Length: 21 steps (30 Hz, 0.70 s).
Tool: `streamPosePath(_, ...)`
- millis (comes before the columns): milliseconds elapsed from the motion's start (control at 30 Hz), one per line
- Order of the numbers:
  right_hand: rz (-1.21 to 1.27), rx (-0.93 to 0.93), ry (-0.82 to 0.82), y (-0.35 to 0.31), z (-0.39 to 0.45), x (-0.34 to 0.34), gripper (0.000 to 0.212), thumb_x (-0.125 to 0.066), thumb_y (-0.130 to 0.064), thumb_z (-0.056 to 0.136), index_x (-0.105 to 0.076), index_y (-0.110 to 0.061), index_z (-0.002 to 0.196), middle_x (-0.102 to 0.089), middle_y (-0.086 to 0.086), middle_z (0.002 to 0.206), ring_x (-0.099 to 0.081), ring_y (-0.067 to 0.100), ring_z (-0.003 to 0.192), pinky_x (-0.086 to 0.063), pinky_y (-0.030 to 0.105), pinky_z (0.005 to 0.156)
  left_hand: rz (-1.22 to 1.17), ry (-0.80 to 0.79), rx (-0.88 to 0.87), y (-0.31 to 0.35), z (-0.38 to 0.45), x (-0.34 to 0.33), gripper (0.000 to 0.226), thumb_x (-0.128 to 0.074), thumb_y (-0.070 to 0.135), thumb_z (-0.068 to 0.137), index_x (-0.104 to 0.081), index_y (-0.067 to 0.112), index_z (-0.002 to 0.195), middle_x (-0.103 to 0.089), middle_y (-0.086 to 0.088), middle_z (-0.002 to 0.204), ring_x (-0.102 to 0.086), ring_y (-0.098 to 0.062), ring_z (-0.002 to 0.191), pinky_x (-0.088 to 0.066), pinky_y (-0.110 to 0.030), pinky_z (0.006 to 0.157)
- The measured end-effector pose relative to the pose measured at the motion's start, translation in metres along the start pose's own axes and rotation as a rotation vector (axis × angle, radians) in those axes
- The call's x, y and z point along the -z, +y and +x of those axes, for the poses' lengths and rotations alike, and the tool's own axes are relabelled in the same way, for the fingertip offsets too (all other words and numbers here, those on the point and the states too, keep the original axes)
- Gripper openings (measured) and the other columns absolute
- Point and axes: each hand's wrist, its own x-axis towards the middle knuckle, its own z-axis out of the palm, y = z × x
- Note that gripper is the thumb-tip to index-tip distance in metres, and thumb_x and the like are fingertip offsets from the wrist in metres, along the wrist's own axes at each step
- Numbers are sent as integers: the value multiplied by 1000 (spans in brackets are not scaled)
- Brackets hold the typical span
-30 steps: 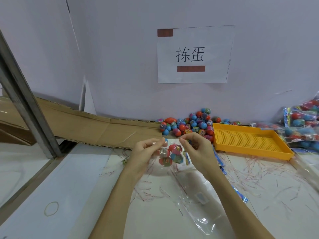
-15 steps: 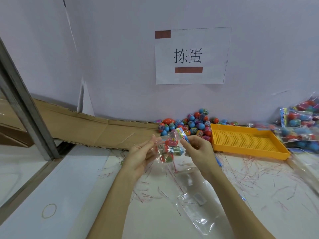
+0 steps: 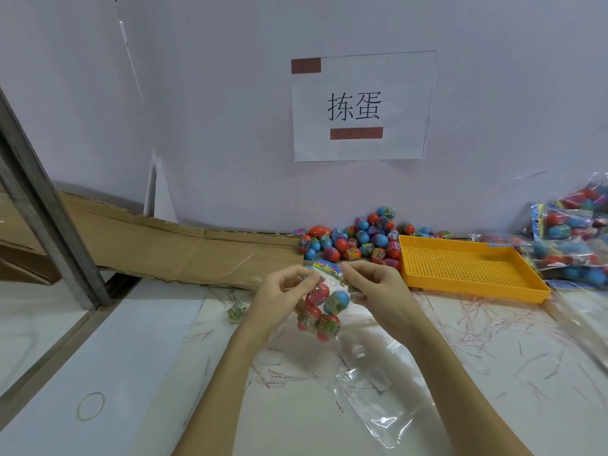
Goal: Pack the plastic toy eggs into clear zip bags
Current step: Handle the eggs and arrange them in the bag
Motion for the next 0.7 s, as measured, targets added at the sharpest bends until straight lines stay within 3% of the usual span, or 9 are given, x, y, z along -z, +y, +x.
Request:
streamPosePath(100, -35, 3, 82, 3, 2, 3, 10, -73, -30, 92, -80, -26, 97, -77, 2, 93, -67, 13, 84, -57, 23, 69, -1, 54, 6, -1, 2, 1, 12, -72, 34, 96, -76, 24, 91, -78, -5, 89, -76, -24, 79, -60, -30, 61)
streamPosePath(267, -68, 113, 195, 5, 2, -4, 12, -70, -31, 95, -77, -25, 103, -76, -3, 86, -65, 3, 70, -54, 19, 63, 17, 180, -43, -2, 2, 5, 9, -75, 36, 93, -76, 31, 87, -77, 4, 84, -72, -9, 70, -55, -24, 53)
streamPosePath(333, 0, 43, 132, 4, 3, -7, 30, -63, -45, 95, -72, -23, 114, -77, -2, 97, -72, 10, 84, -58, 25, 72, -96, 299, -32, -2, 3, 6, 9, -73, 33, 96, -75, 25, 92, -77, 4, 85, -73, -7, 71, -56, -22, 53)
streamPosePath(433, 3, -59, -92, 6, 2, -10, 49, -61, -53, 93, -65, -19, 128, -75, 1, 114, -72, 18, 106, -61, 34, 88, -352, 288, 80, -2, 4, 5, 21, -66, 29, 102, -66, 10, 111, -79, -8, 100, -78, -30, 85, -62, -34, 61)
streamPosePath(500, 22, -21, -134, 9, 1, -14, 37, -66, -38, 98, -67, -13, 125, -76, 5, 114, -72, 23, 106, -60, 35, 89, -457, 209, 135, -2, 5, 4, 27, -66, 26, 102, -62, 5, 118, -77, -16, 110, -77, -38, 95, -64, -41, 70)
streamPosePath(567, 76, -6, -71, 9, 0, -13, 26, -70, -28, 96, -72, -10, 115, -78, 9, 107, -74, 28, 101, -61, 34, 86, -509, 127, 165, 0, 5, 5, 33, -68, 25, 99, -62, 5, 125, -75, -19, 117, -75, -40, 104, -64, -45, 77)
streamPosePath(633, 55, -31, -37, 7, 0, -7, 28, -75, -34, 91, -76, -10, 106, -78, 9, 101, -74, 25, 95, -58, 37, 86, -518, 143, 190, 3, 5, 6, 46, -74, 34, 92, -63, 9, 129, -75, -15, 119, -75, -38, 104, -64, -46, 79)
streamPosePath(700, 15, -45, -50, 6, 0, -1, 39, -77, -43, 86, -77, -7, 102, -77, 10, 97, -68, 23, 86, -53, 43, 85, -378, 206, 188, 5, 5, 8, 54, -75, 53, 84, -67, 19, 124, -76, -8, 114, -76, -29, 100, -63, -43, 79)
